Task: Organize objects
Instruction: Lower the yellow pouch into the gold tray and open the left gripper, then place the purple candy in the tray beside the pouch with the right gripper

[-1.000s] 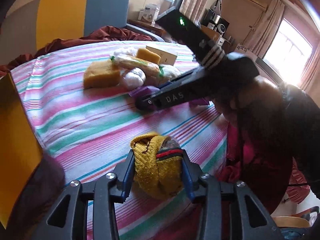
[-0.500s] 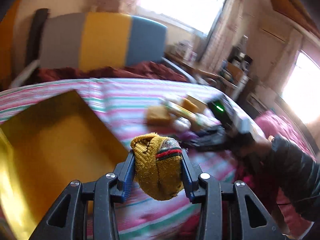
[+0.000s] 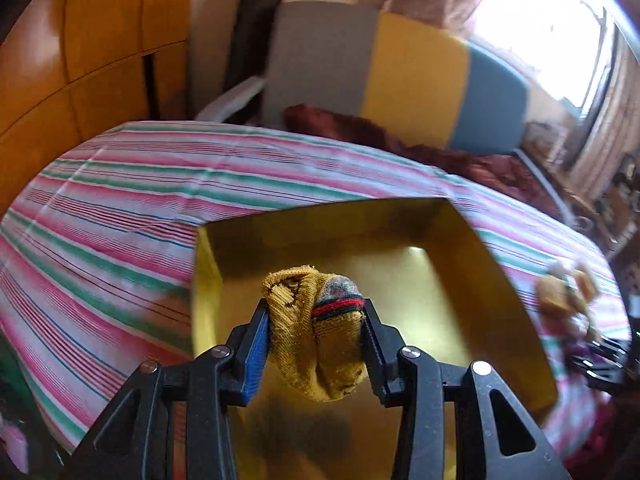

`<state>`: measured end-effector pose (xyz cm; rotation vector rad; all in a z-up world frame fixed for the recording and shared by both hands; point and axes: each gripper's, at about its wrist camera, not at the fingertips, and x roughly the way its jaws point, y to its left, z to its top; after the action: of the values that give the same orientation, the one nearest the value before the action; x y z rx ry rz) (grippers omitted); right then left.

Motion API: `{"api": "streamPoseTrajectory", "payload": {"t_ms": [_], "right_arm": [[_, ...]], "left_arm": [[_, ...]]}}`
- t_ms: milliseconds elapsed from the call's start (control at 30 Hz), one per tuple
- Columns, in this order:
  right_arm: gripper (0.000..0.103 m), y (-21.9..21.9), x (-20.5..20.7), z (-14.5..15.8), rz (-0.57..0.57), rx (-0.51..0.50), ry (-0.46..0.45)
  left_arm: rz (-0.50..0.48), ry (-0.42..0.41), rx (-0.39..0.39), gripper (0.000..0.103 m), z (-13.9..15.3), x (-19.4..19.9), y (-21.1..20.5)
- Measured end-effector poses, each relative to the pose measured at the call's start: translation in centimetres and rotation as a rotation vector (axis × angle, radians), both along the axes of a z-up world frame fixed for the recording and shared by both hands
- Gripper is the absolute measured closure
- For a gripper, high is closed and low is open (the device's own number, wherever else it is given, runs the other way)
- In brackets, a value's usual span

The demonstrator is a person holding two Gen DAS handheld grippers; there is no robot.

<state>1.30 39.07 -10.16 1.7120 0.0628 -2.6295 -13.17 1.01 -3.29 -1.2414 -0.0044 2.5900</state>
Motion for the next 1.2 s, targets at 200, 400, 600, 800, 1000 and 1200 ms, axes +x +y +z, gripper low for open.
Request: {"api": "streamPoseTrajectory", "payload": {"t_ms": [200, 400, 600, 800, 1000, 1200], "right_arm": [[0.064, 0.2, -0.4, 0.0, 0.0, -0.004, 0.0], [0.064, 0.2, -0.5, -0.1, -0.001, -0.006, 0.002], [0.064, 0.2, -0.4, -0.1, -0.005, -0.003, 0.002], [0.065, -0.3, 0.0, 0.2, -0.033, 0.032, -0.01], [0.066, -1.9, 2.0, 1.5, -0.03, -0.022, -0.019], [0.066, -5.6, 4.1, 5.9, 0.026, -0.159, 0.103]], "left_arm": [[0.045, 0.008, -0.072, 0.053, -1.6, -4.1, -0.9], [0.067, 0.006, -0.067, 0.047, -1.4, -5.3, -1.7], [0.079, -0.011, -0.04, 0.041, -1.1, -4.5, -2.7], [0.102, 0.011, 0.01, 0.041, -0.2, -1.4, -4.2], [0.097, 0.028, 0.031, 0.041, 0.2, 3.6, -5.5], [0.093, 0.039, 0.027, 0.041, 0.3, 6.8, -5.8]]}}
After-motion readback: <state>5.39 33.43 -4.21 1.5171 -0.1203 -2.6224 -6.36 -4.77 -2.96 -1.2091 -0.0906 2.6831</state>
